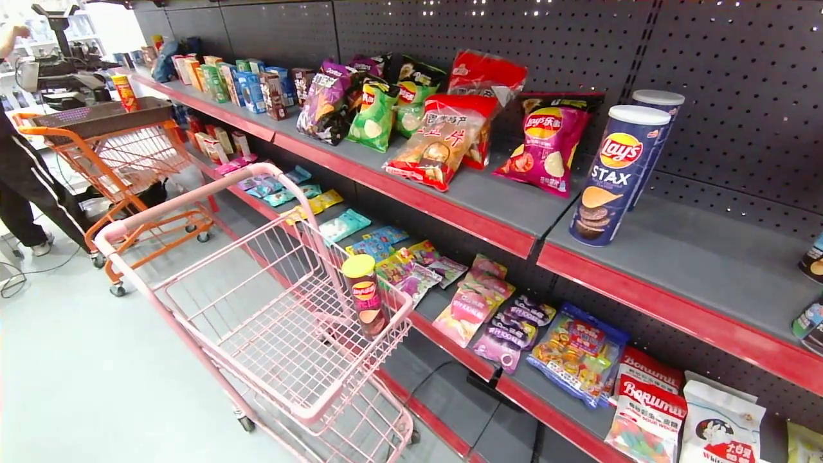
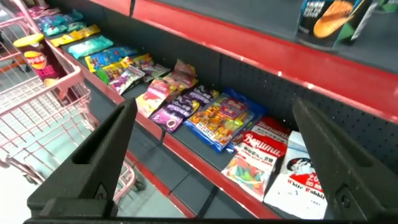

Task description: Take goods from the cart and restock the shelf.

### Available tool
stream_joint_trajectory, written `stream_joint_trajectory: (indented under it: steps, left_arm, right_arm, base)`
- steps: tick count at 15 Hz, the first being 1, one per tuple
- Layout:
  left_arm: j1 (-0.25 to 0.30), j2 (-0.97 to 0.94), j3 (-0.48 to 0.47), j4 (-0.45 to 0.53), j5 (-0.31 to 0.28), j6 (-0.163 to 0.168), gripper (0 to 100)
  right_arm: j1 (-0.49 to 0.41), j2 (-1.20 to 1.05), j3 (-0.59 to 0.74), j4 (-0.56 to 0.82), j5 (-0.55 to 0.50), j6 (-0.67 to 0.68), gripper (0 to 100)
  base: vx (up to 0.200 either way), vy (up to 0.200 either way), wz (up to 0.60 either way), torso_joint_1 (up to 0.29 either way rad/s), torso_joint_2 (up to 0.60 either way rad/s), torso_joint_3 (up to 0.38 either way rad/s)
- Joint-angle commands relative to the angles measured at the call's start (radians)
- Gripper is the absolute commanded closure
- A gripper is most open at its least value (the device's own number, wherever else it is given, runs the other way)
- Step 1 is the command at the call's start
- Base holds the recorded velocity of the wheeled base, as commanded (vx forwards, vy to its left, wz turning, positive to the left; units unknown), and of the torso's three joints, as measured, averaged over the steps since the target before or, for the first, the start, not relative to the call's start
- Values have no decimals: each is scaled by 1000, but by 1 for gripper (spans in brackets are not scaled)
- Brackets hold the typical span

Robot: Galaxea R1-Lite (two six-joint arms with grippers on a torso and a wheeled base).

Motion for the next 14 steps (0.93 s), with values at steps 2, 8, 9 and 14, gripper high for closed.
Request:
stream_joint_trajectory:
  steps: [2,8,9,14]
  left_arm:
    - [-20,41,-79,3,-38,8,0]
    - [-57,489,-474,0,-43,-3,0]
    - [-57,536,-505,-3,-43,-1,0]
    - [-55,736,-485,-193,-52,-1,0]
  right_arm:
    - [0,1,-1,0,0,-1,0]
    - [0,1,-1,0,0,-1,0]
    - [0,1,1,0,0,0,0]
    - [0,1,1,0,0,0,0]
  base:
    - [0,0,0,-146,396,241]
    - [0,0,0,-184,520,324]
    - [0,0,0,-188,540,359]
    - [0,0,0,-161,520,360]
